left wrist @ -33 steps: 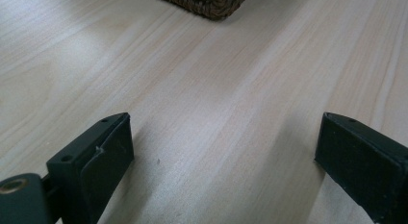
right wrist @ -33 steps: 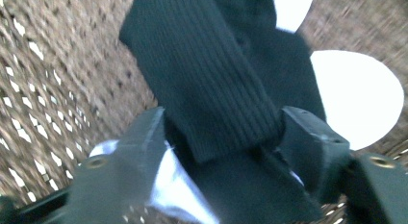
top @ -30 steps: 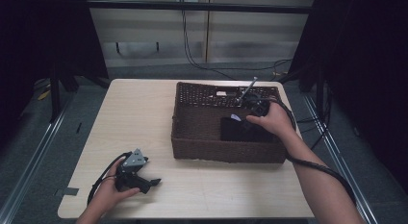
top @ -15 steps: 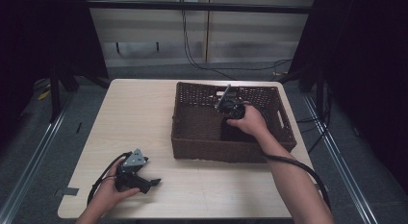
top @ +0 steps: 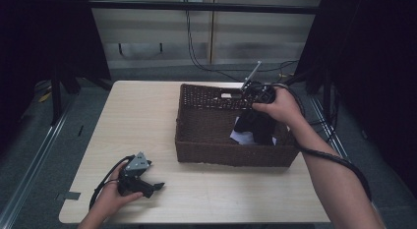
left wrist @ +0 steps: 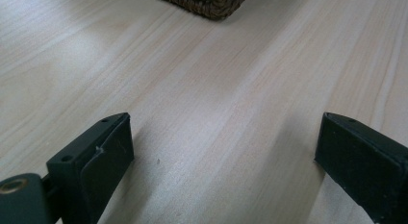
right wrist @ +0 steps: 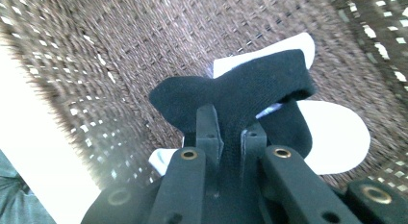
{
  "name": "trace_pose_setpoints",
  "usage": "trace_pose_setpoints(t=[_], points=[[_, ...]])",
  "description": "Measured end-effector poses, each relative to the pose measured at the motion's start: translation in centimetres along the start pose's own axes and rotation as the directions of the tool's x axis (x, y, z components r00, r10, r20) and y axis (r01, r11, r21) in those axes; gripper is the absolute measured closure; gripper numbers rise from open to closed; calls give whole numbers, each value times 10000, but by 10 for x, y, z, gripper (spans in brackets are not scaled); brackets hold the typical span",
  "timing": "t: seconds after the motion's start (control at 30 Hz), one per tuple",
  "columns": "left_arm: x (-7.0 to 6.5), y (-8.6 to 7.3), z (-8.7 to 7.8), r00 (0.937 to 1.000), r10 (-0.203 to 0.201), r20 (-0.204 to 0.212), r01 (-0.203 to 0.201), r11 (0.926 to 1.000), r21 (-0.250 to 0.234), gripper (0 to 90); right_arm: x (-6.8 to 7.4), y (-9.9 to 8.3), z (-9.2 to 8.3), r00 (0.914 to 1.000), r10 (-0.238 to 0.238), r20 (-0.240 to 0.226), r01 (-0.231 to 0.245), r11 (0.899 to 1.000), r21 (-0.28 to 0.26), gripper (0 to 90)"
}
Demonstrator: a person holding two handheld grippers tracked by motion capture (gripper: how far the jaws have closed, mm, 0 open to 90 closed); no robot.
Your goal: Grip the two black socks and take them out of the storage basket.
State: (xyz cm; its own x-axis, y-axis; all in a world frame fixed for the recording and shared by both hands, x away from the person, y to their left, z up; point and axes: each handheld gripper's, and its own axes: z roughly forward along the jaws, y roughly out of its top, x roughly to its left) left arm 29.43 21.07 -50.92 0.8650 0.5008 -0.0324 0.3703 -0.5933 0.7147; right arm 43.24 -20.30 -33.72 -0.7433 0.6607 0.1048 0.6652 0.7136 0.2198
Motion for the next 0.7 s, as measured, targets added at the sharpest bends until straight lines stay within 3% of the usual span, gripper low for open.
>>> trace_pose_setpoints(t=[0.23,0.43,0.57,0.7], points=[[0,0,0,10000,0,2,0,10000,1,55,1,-2,-22,10000,58,18,-57,9993,-373,834],[0,0,0,10000,2,1,-2,10000,2,55,6,-2,-29,9991,39,-414,-68,9976,-691,833],[0,0,0,10000,0,-2,0,10000,1,55,9,-3,-17,9985,8,-548,-41,9982,-606,822],[0,0,0,10000,4,-3,-4,10000,4,55,5,-11,12,9982,302,-524,-317,9991,-284,772]])
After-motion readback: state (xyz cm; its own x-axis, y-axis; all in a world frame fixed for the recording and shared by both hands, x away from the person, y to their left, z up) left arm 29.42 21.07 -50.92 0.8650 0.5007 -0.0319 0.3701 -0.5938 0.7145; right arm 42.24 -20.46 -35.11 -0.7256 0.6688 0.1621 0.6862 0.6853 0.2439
